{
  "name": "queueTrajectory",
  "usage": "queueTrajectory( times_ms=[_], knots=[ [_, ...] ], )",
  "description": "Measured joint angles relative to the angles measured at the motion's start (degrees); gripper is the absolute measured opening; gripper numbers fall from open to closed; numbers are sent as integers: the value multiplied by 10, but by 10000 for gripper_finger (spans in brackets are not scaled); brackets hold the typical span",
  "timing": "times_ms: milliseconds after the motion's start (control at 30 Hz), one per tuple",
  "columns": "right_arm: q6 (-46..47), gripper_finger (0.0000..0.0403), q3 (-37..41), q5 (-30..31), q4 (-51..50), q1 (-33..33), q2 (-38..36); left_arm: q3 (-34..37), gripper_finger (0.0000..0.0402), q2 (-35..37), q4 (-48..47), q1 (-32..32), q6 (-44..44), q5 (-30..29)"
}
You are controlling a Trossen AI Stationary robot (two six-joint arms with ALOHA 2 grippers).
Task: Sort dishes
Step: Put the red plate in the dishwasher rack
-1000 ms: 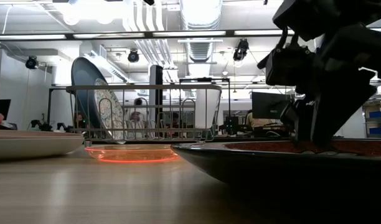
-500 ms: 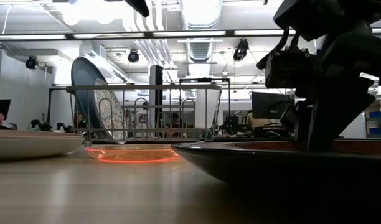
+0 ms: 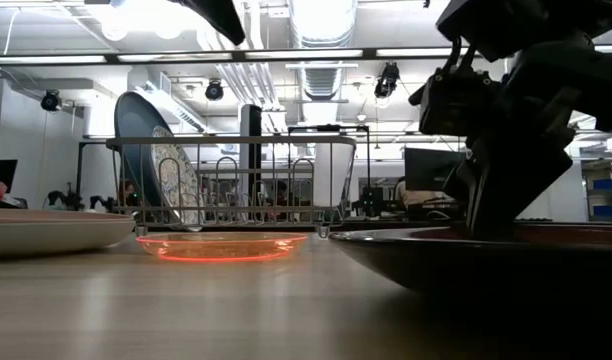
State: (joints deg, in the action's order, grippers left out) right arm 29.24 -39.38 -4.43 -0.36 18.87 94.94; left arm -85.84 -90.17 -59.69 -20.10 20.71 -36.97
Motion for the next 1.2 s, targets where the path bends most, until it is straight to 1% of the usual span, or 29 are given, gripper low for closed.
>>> queueTrajectory(
  times_ms=[67, 167, 333, 500, 600, 733, 833, 900, 967, 1033, 1100, 1200],
  knots=[
    [-6, 6, 0, 4, -1, 0, -5, 2, 144, 0, 12, -1, 0, 0],
    [-28, 3, 1, 27, -10, 1, -18, 4, 144, 0, 31, -2, 0, 0],
    [-75, 2, 4, 107, -63, 0, -58, 26, 144, 0, 94, -5, 0, 5],
    [-105, 3, 4, 170, -103, 0, -107, 86, 144, 0, 227, -5, -1, 53],
    [-129, 3, 4, 197, -106, 2, -128, 138, 144, 0, 342, -5, 1, 78],
    [-159, 2, 2, 232, -101, 8, -148, 207, 144, 0, 470, -4, 38, 91],
    [-176, 1, 2, 248, -102, 13, -150, 248, 144, 0, 524, -3, 86, 90],
    [-180, 1, 2, 252, -102, 14, -150, 268, 144, 0, 540, -3, 109, 88],
    [-175, 1, 2, 252, -102, 14, -149, 280, 144, 0, 552, -3, 125, 86],
    [-148, 1, 2, 251, -117, 14, -151, 288, 144, 0, 561, -4, 137, 87],
    [-94, 1, 2, 240, -149, 11, -159, 290, 144, -9, 570, -4, 146, 94],
    [9, 0, 2, 225, -230, 8, -178, 284, 144, -37, 575, -5, 135, 111]
  ],
)
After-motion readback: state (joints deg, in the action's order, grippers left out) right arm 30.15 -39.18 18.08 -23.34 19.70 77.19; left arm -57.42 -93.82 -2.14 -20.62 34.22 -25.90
